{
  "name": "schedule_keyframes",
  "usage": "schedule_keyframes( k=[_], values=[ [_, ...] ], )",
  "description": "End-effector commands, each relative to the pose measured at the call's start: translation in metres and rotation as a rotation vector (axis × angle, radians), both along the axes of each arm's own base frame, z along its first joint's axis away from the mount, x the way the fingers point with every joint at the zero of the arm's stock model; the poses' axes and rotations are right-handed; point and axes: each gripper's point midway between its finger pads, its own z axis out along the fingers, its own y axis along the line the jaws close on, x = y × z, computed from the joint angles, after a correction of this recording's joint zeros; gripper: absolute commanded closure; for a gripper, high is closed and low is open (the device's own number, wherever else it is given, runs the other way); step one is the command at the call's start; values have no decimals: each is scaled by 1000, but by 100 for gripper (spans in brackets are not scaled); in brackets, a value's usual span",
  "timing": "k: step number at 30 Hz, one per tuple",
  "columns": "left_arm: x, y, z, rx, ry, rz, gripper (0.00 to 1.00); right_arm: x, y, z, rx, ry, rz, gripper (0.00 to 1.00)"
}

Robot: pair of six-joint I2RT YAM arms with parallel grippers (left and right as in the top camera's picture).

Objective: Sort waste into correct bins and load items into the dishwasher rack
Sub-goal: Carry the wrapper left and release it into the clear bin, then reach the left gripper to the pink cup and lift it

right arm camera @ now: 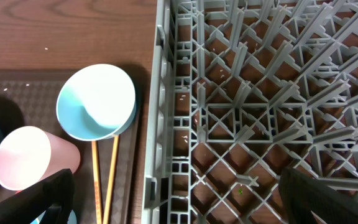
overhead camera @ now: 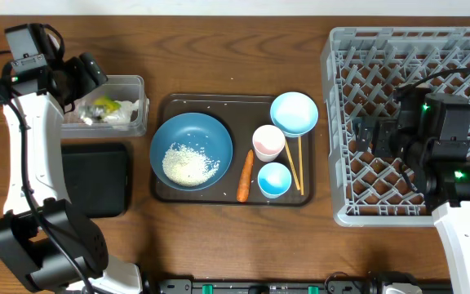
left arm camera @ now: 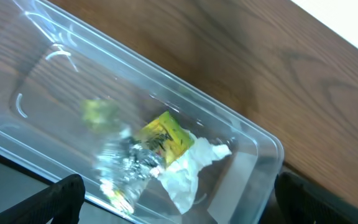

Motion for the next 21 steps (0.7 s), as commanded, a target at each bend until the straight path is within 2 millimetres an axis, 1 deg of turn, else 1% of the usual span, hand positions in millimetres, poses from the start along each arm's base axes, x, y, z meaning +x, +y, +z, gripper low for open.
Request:
schedule_keyframes(
  k=[1, 2, 5, 7, 8, 9, 10, 13, 14, 17, 21],
  values=[
    [-1, -25, 25, 5, -55, -64, 2, 1, 6, 6, 7, -13, 17, 1],
    [-1, -32, 28, 5, -59, -80, 2, 1, 6, 6, 7, -13, 17, 1],
    [-5, -73, 36, 1, -54, -170, 2, 1, 6, 6, 7, -13, 17, 1],
    [-10, -111, 35, -7, -32, -257, 2, 2, 6, 6, 7, -14, 17, 1],
    [-12, -126, 33, -9, -18, -295, 2, 2, 6, 6, 7, -17, 17, 1],
    [-16, -148, 29, -13, 2, -345, 2, 2, 6, 7, 7, -18, 17, 1],
    [-19, -162, 27, -19, 15, -376, 2, 3, 6, 7, 7, -21, 17, 1],
    [-31, -217, 18, -67, 53, -507, 2, 3, 6, 7, 7, -21, 17, 1],
    [-35, -232, 15, -81, 66, -543, 2, 3, 6, 7, 7, -21, 17, 1],
    [-50, -268, 1, -101, 123, -608, 2, 3, 6, 7, 7, -20, 17, 1],
    [-66, -300, -24, -117, 205, -648, 1, 2, 6, 7, 7, -19, 17, 1]
  ],
)
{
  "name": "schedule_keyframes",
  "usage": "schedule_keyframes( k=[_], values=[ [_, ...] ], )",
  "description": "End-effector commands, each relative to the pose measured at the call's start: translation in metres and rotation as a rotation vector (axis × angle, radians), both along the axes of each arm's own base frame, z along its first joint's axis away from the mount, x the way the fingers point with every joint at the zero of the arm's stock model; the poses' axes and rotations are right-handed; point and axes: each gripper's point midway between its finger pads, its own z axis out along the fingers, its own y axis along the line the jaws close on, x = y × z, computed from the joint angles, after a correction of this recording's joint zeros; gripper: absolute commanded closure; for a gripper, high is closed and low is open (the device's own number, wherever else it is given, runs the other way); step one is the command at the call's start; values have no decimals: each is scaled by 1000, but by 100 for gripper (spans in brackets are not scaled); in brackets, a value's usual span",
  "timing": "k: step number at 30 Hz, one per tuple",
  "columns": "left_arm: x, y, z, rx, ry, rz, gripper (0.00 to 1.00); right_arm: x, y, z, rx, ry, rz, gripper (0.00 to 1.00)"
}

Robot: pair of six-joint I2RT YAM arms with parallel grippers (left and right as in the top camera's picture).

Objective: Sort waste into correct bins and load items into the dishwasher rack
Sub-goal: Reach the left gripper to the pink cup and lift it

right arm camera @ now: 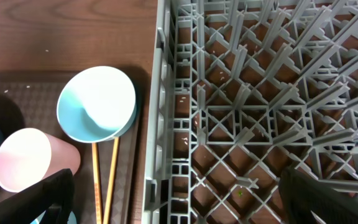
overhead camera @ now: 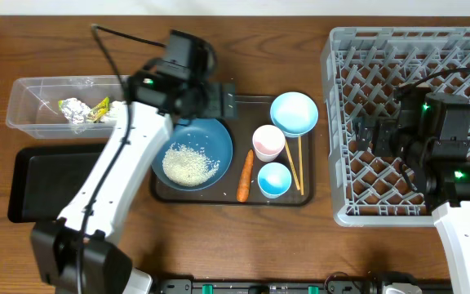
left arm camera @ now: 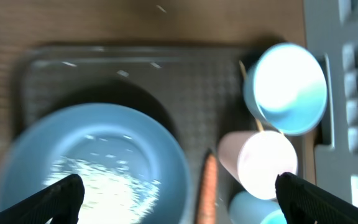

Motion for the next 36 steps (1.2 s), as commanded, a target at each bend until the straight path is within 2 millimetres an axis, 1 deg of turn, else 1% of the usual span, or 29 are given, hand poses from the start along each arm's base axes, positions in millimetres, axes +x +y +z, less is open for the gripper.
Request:
schedule_keyframes(
  k=[1, 7, 12, 17, 18, 20, 22, 24, 25, 26, 27, 28, 29, 31, 36],
  values=[
    [-13, -22, -31, 1, 103, -7, 0, 1, 6, 6, 7, -13, 17, 1],
    [-26, -59, -62, 32, 163, -91, 4, 0, 6, 5, 7, -5, 17, 1],
    [-36, -78, -95, 72, 232, -141, 8, -2, 6, 2, 7, 9, 17, 1],
    [-39, -86, -125, 101, 280, -160, 24, -5, 6, 0, 7, 23, 17, 1],
    [-38, -87, -129, 104, 285, -160, 30, -5, 6, -1, 7, 25, 17, 1],
    [-36, -87, -132, 103, 283, -158, 48, -6, 6, -1, 7, 29, 17, 1],
    [-31, -89, -131, 96, 262, -157, 64, -7, 6, -2, 7, 33, 17, 1],
    [-26, -93, -130, 83, 239, -158, 74, -7, 6, -2, 7, 36, 17, 1],
    [-24, -94, -129, 79, 231, -158, 78, -8, 6, -3, 7, 38, 17, 1],
    [-23, -95, -129, 77, 227, -158, 81, -8, 6, -3, 7, 39, 17, 1],
    [-24, -95, -129, 77, 227, -159, 81, -8, 6, -3, 7, 40, 17, 1],
    [-24, -95, -129, 77, 229, -160, 87, -8, 6, -3, 7, 41, 17, 1],
    [-25, -94, -129, 79, 232, -159, 88, -8, 6, -3, 7, 42, 17, 1],
    [-25, -94, -129, 81, 235, -159, 94, -9, 6, -3, 7, 43, 17, 1],
    [-25, -93, -128, 81, 236, -158, 94, -9, 6, -3, 7, 43, 17, 1]
  ],
)
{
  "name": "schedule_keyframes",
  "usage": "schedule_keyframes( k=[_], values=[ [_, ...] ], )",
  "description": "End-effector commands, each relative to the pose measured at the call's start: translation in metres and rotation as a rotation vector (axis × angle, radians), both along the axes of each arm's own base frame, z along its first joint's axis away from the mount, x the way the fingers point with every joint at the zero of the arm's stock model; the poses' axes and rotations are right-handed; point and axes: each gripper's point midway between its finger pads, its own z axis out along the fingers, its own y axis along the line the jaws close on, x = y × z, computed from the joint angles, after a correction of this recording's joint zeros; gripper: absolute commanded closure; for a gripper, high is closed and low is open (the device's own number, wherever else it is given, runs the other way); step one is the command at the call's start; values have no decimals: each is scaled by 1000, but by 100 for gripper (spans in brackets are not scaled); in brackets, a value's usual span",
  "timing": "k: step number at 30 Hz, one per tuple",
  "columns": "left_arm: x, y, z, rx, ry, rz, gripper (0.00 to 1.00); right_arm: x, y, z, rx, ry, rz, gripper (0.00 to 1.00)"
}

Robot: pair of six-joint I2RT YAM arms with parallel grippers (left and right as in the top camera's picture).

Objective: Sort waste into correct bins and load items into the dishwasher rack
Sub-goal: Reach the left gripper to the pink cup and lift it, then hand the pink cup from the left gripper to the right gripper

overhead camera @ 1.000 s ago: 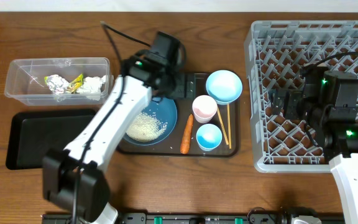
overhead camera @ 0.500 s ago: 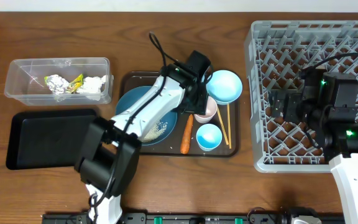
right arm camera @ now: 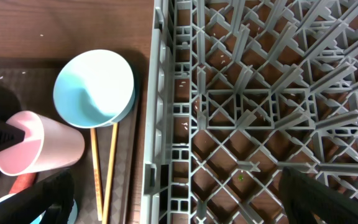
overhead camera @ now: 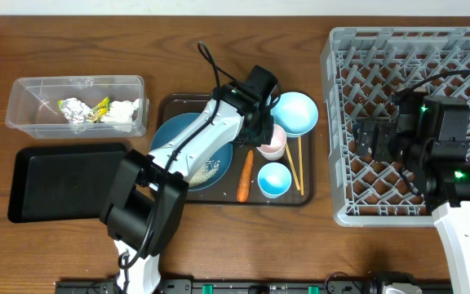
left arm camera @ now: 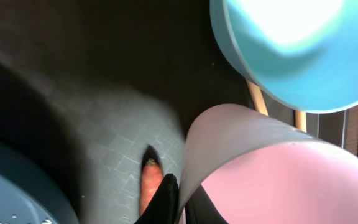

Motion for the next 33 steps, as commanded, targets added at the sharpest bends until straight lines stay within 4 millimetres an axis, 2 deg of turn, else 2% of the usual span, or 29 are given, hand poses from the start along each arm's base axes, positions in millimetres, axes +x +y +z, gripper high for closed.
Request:
schedule_keyframes(
  k=[1, 4, 8, 12, 16, 18, 20, 23, 29, 33],
  values=[
    [-2, 4, 1, 10, 4, 2, 94, 1, 6, 5, 7, -10, 17, 1],
    [-1, 10, 9, 16, 8, 9, 94, 1, 6, 5, 7, -10, 17, 1],
    [6, 30, 33, 4, -12, 56, 94, 1, 6, 5, 7, -9, 17, 1],
    [16, 51, 73, -99, -55, 119, 94, 1, 6, 5, 7, -11, 17, 1],
    [23, 59, 121, -345, -66, 145, 94, 8, 12, 13, 22, -56, 59, 1],
    [25, 55, 145, -514, -50, 123, 94, 11, 32, 23, 58, -111, 192, 1],
    [24, 51, 170, -702, -10, 93, 94, 11, 61, 36, 110, -188, 391, 1],
    [21, 52, 192, -875, 61, 78, 94, 4, 99, 52, 207, -291, 667, 1],
    [17, 53, 201, -951, 132, 104, 94, -14, 147, 66, 403, -414, 1025, 1],
    [11, 46, 206, -977, 153, 76, 94, -8, 166, 57, 421, -428, 1097, 1]
  ],
)
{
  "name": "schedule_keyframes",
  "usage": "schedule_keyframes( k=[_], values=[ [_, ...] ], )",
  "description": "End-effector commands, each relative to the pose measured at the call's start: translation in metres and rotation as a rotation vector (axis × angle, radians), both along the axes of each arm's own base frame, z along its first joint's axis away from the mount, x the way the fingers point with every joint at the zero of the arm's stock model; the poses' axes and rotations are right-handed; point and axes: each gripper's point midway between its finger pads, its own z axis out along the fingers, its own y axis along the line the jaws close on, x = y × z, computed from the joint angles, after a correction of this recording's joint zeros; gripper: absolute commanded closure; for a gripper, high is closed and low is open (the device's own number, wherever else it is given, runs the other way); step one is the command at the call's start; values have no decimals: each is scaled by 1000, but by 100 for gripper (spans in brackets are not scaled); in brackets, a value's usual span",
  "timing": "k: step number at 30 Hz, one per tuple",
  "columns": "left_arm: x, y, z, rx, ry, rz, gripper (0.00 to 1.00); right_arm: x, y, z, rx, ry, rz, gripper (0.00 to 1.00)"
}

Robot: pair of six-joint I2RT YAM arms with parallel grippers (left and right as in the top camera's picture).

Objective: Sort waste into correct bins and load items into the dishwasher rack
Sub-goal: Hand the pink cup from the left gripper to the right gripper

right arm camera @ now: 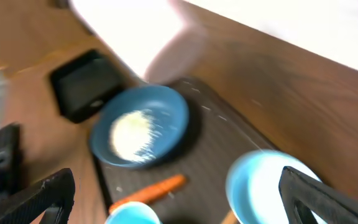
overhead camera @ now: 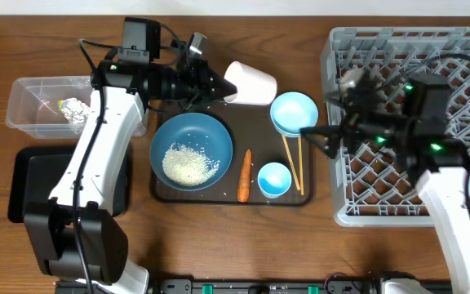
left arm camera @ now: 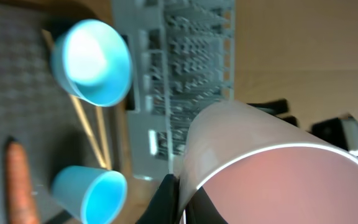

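My left gripper is shut on the rim of the pink cup, which hangs tilted on its side over the far edge of the brown tray. In the left wrist view the cup fills the lower right, one finger inside its rim. My right gripper stands open, pointing left over the near-left edge of the grey dishwasher rack. On the tray lie a blue plate with rice, a carrot, a small blue cup, a light blue bowl and chopsticks.
A clear bin holding crumpled foil stands at the far left. In front of it lies a black tray. The right wrist view is blurred but shows the plate, carrot and bowl.
The pink cup has left the tray and now hangs tilted in my left gripper above the tray's far edge. My right gripper has moved from over the rack towards the tray, facing left.
My left gripper was first over the clear bin, then above the tray, then pinching the pink cup's rim on the tray. Now it holds the cup aloft. My right gripper stayed open over the rack until this moment, when it has turned towards the tray.
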Motion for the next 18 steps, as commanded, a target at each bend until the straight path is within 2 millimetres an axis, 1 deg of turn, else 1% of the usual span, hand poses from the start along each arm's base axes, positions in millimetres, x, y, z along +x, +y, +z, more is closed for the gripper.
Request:
schedule_keyframes(
  k=[1, 4, 7, 13, 18],
  values=[
    [-10, -11, 14, -91, 32, -59, 94, -15, 30, 11, 74, -68, 189, 1],
    [-11, -12, 14, -96, 35, -65, 94, -14, 45, 9, 79, -103, 236, 1],
    [-16, -14, 20, -130, 41, -89, 94, -11, 55, 14, 83, -171, 266, 1],
    [-24, -20, 25, -168, 60, -124, 94, -2, 63, 31, 82, -317, 271, 1],
    [-35, -34, 28, -187, 72, -175, 94, 3, 68, 33, 68, -356, 260, 4]
  ],
)
